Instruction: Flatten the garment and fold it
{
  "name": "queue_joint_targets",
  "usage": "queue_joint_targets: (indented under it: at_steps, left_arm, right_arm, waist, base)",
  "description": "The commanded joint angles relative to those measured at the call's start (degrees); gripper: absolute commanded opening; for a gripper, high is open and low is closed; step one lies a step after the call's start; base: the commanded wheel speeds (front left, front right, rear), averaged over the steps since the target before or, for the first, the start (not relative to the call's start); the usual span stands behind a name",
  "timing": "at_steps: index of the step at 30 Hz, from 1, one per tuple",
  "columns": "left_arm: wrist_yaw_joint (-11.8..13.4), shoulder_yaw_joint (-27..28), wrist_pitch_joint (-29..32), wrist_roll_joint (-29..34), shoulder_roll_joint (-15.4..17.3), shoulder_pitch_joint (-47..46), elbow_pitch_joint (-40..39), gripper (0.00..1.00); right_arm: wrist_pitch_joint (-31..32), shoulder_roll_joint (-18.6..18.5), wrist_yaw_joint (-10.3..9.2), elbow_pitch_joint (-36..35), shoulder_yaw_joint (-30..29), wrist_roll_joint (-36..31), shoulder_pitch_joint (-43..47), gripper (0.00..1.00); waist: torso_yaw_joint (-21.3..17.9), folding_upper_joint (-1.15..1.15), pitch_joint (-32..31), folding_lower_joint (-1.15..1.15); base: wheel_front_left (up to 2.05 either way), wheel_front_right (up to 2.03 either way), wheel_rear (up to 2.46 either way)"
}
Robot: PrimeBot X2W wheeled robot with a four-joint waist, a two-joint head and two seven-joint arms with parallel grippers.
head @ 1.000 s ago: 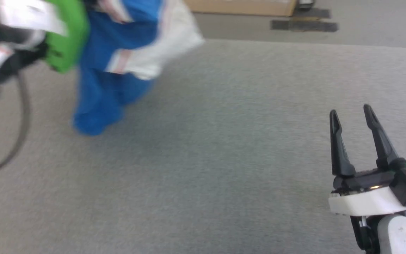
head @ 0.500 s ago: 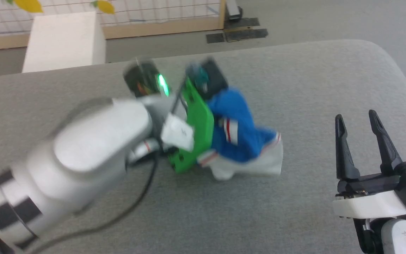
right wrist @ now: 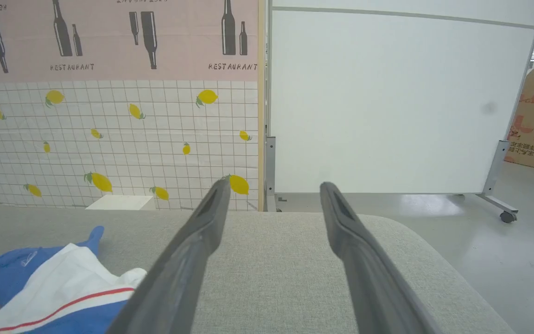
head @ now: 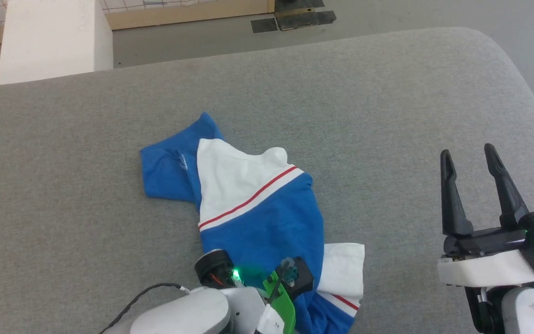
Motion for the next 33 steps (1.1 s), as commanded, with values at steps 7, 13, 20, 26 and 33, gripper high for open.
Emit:
queue_joint_targets:
  at_steps: [7,13,20,26,33]
  left_arm:
    - [0.0,1.0,-19.3,2.6,-1.2,-2.9,6.7,1.0]
    - [5.2,6.1,-34.1,6.2,-2.4,-1.9,8.5,1.0]
    - [15.0,11.9,-46.1,9.3,-1.5,0.8,7.2,1.0]
    - [24.1,18.7,-51.4,11.5,-0.5,4.3,6.4,1.0]
    - [31.1,35.2,-51.8,17.9,-1.7,13.4,-0.9,1.0]
  right_arm:
    - [-0.3,0.0,-0.09,0.7,-0.3,-0.7,1.6,1.0]
    - [-0.3,0.0,-0.09,0.9,-1.0,-1.5,4.4,1.0]
    - [-0.3,0.0,-0.09,0.6,-1.4,-2.1,6.0,1.0]
    - [-0.3,0.0,-0.09,0.5,-1.5,-2.2,6.3,1.0]
    - [-0.3,0.0,-0.09,0.1,-2.5,-1.3,6.2,1.0]
  waist:
    - [3.2,0.0,-5.1,0.01]
    - [6.2,0.0,-9.2,0.01]
    - [9.4,0.0,-11.6,0.01]
    - [11.5,0.0,-12.1,0.01]
    - [13.0,0.0,-11.9,0.01]
  base:
    - [0.0,0.0,0.0]
    - [0.0,0.0,0.0]
    - [0.0,0.0,0.0]
    - [0.0,0.0,0.0]
    - [0.0,0.0,0.0]
